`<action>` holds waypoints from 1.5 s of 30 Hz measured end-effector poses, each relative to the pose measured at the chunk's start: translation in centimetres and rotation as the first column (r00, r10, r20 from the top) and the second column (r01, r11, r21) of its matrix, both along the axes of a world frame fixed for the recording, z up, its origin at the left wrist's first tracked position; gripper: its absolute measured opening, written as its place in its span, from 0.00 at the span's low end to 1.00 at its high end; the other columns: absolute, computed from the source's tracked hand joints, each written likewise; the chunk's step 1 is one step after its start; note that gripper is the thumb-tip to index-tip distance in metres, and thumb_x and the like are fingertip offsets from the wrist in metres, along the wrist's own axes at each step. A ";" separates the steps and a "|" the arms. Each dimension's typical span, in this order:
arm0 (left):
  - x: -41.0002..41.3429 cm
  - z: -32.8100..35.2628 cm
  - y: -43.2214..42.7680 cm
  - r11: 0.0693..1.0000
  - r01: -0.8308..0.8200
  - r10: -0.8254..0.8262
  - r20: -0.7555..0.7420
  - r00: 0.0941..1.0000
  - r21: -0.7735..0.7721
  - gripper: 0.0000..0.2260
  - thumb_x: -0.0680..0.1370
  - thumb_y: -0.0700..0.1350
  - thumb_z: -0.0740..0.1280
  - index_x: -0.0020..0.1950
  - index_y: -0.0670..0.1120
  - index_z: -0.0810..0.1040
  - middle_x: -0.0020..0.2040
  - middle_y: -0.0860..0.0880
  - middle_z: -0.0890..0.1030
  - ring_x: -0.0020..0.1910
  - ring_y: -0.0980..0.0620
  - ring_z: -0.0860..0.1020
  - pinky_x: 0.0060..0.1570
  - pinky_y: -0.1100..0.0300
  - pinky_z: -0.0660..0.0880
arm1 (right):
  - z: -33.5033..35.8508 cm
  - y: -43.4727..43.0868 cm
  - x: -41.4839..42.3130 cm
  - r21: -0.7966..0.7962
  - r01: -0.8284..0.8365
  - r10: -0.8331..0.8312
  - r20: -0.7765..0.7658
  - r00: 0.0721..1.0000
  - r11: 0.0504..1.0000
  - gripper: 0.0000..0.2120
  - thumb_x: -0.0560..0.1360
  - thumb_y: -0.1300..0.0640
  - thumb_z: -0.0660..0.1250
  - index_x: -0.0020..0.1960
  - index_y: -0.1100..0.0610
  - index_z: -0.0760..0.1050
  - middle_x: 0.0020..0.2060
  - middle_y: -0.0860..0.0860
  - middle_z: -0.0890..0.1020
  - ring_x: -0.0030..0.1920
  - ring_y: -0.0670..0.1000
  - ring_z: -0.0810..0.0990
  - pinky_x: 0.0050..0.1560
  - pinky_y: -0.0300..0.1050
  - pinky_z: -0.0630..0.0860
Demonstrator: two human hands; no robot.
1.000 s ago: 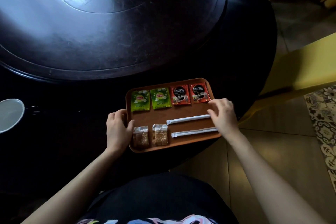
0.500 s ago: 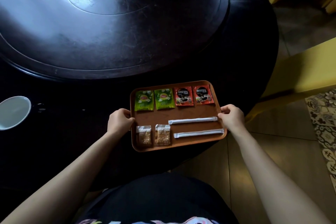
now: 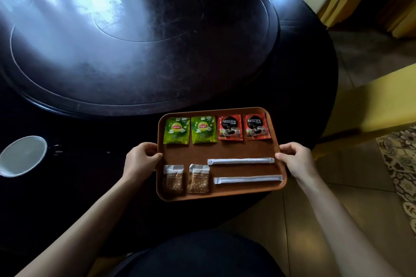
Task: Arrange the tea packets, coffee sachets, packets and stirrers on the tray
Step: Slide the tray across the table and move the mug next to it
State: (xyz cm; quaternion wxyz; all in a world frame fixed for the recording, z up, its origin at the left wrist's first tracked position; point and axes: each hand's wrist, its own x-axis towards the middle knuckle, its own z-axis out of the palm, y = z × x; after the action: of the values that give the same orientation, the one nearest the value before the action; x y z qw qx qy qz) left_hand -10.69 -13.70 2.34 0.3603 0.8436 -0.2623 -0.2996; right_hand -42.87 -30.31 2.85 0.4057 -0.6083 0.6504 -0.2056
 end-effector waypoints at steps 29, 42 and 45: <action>24.1 4.0 -12.2 0.969 -0.239 0.228 -0.144 0.963 -0.063 0.14 0.65 0.34 0.69 0.49 0.44 0.83 0.43 0.43 0.85 0.41 0.48 0.82 0.47 0.54 0.80 | 3.9 -11.8 27.6 0.012 0.092 -0.093 0.061 0.994 0.996 0.07 0.69 0.66 0.69 0.39 0.55 0.76 0.41 0.55 0.81 0.42 0.54 0.80 0.43 0.46 0.78; 27.0 0.5 -14.5 0.997 -0.078 0.076 0.105 0.992 0.016 0.12 0.70 0.37 0.66 0.50 0.45 0.83 0.49 0.45 0.85 0.43 0.54 0.78 0.42 0.61 0.72 | 0.9 -12.6 31.1 -0.088 0.105 -0.120 -0.182 0.976 0.991 0.05 0.70 0.64 0.68 0.45 0.60 0.79 0.47 0.58 0.83 0.47 0.56 0.81 0.46 0.46 0.76; 27.5 0.3 -14.7 1.000 -0.010 0.008 0.173 0.985 0.011 0.11 0.71 0.37 0.66 0.50 0.45 0.83 0.50 0.44 0.85 0.46 0.51 0.79 0.45 0.61 0.72 | 0.8 -12.7 31.4 -0.122 0.094 -0.121 -0.231 0.965 0.988 0.05 0.71 0.64 0.68 0.47 0.60 0.78 0.48 0.58 0.83 0.48 0.57 0.80 0.42 0.43 0.73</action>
State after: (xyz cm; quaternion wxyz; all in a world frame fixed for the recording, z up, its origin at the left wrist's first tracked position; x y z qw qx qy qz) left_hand 16.82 -28.39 2.67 0.3326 0.8697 -0.2870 -0.2251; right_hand -11.48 -43.03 3.66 0.2791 -0.6137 0.7141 -0.1885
